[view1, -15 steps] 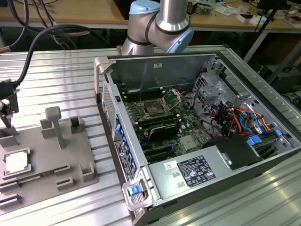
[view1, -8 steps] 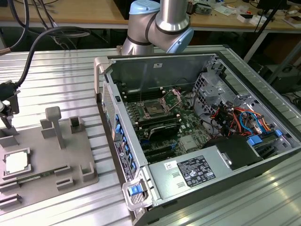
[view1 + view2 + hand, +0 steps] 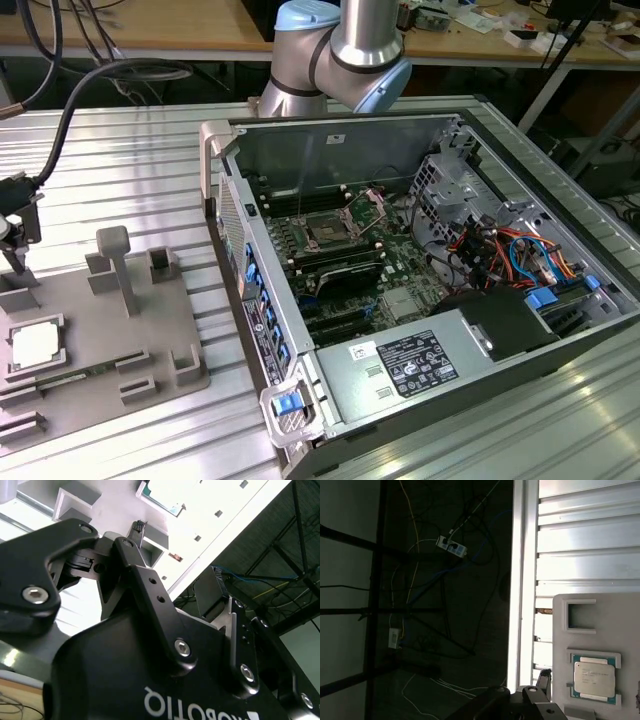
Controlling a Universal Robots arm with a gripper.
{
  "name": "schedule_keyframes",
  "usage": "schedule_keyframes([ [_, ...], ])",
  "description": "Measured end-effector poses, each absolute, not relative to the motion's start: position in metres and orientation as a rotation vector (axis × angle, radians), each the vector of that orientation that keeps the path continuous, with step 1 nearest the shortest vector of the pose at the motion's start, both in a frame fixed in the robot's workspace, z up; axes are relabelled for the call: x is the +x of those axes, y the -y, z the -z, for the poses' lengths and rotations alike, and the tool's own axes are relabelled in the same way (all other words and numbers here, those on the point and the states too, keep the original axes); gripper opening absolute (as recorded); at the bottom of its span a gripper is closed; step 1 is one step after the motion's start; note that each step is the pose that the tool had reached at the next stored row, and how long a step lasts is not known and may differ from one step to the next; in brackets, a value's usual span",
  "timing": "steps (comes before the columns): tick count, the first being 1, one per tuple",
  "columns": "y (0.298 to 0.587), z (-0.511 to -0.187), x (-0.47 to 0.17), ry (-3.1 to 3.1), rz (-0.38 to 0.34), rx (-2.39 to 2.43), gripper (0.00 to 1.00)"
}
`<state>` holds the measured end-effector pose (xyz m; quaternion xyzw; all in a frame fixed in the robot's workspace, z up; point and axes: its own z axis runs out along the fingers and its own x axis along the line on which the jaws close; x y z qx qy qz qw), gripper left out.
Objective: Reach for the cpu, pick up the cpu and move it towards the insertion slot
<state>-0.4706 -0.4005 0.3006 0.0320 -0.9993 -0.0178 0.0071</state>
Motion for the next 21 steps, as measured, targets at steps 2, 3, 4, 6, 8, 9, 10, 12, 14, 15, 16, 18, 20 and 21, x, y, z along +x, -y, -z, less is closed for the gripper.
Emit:
schedule_keyframes([
  [2,0.401,-0.300,-0.471,3.125,0.056,0.100,0.68],
  [3,0.401,-0.298,-0.471,3.125,0.056,0.100,0.68],
  [4,0.401,-0.297,-0.471,3.125,0.056,0.100,0.68],
  [6,0.401,-0.296,-0.471,3.125,0.056,0.100,0.68],
  [8,0.401,-0.295,-0.471,3.125,0.056,0.100,0.68],
  [9,0.401,-0.295,-0.471,3.125,0.056,0.100,0.68],
  [10,0.401,-0.294,-0.471,3.125,0.056,0.100,0.68],
  [12,0.402,-0.293,-0.471,3.125,0.056,0.100,0.68],
  [14,0.402,-0.292,-0.471,3.125,0.056,0.100,0.68],
  [15,0.402,-0.291,-0.471,3.125,0.056,0.100,0.68],
  [16,0.402,-0.290,-0.471,3.125,0.056,0.100,0.68],
  [18,0.403,-0.286,-0.471,3.125,0.056,0.100,0.68],
  [20,0.404,-0.284,-0.471,3.125,0.056,0.100,0.68],
  [21,0.404,-0.283,-0.471,3.125,0.056,0.100,0.68],
])
